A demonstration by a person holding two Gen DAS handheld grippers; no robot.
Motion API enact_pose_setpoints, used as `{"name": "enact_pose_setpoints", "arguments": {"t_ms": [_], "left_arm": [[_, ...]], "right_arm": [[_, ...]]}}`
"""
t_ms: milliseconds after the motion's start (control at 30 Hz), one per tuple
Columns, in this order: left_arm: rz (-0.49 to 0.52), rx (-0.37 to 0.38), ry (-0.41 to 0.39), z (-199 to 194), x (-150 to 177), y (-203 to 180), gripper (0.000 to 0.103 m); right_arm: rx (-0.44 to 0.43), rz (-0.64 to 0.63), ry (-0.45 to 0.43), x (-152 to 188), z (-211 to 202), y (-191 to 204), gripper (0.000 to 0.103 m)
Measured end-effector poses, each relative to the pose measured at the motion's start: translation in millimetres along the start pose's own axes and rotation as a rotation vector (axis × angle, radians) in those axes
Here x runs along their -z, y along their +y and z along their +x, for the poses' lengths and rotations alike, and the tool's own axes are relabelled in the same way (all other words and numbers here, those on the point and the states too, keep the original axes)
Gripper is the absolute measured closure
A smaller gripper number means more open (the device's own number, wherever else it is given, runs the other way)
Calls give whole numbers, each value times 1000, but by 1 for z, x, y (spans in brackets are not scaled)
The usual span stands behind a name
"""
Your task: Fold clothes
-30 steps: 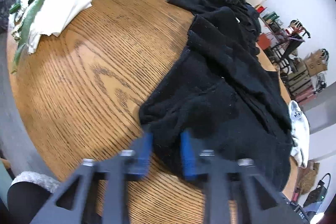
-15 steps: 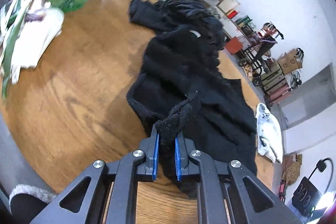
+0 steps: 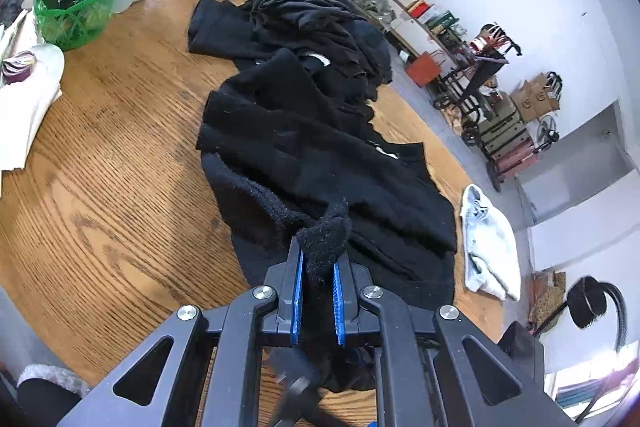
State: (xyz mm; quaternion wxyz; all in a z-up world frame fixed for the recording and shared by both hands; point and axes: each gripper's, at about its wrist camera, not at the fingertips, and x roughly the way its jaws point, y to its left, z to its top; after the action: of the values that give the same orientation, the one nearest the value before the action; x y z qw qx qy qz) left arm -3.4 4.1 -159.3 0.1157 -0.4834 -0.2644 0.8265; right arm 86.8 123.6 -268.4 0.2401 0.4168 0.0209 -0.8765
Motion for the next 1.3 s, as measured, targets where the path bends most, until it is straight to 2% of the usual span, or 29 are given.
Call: {"name": "enact_pose_setpoints", "arguments": {"t_ms": [67,100,167,200,233,300,367,433,500,600,700,867,900,933,1000,1033,1067,1133,1167,1233,1300], "left_arm": [[-24,8,15,3,0,5,90],[-36,3,21,4,1,8,86],[-59,13,31,3,2,13,67],[-70,19,36,2,2,15,47],[-88,44,39,1,2,18,33],[-121,121,49,-4,1,25,27],[-116,95,51,-6,-1,26,26],[-137,38,63,-4,-1,31,26],[-200,70,85,0,2,43,26],[-270,70,110,10,4,54,26],[-271,64,126,22,1,49,26],[-212,31,147,40,-2,34,27],[-211,37,133,41,-2,35,31],[-198,30,114,41,-3,35,56],[-162,-9,71,39,-3,36,80],[-148,-15,60,38,-2,38,88],[-143,-2,57,37,-1,40,89],[-139,22,50,34,3,43,90],[-138,27,44,33,4,44,90],[-125,26,31,27,6,44,90],[-117,36,25,24,9,45,90]], "right_arm": [[11,2,24,-2,5,-5,84],[8,12,27,-3,6,-9,86],[-1,35,30,-5,7,-15,87],[-3,44,28,-6,6,-19,87],[-2,47,23,-6,4,-20,87],[4,40,15,-7,2,-20,87],[7,36,11,-8,1,-20,87],[4,37,12,-8,1,-19,87],[1,36,12,-7,1,-18,87],[0,26,13,-7,1,-16,87],[-2,11,18,-6,2,-13,87],[1,-7,21,-4,1,-7,87],[6,-12,20,-4,0,-7,87],[11,-16,20,-4,0,-6,87],[21,-27,21,-3,-1,-5,86],[30,-32,19,-2,-3,-5,83],[44,-34,15,-2,-6,-5,67],[82,-25,3,2,-17,-11,49],[98,-10,-1,5,-25,-18,37],[132,39,6,14,-39,-35,25],[178,117,22,31,-58,-60,24]]}}
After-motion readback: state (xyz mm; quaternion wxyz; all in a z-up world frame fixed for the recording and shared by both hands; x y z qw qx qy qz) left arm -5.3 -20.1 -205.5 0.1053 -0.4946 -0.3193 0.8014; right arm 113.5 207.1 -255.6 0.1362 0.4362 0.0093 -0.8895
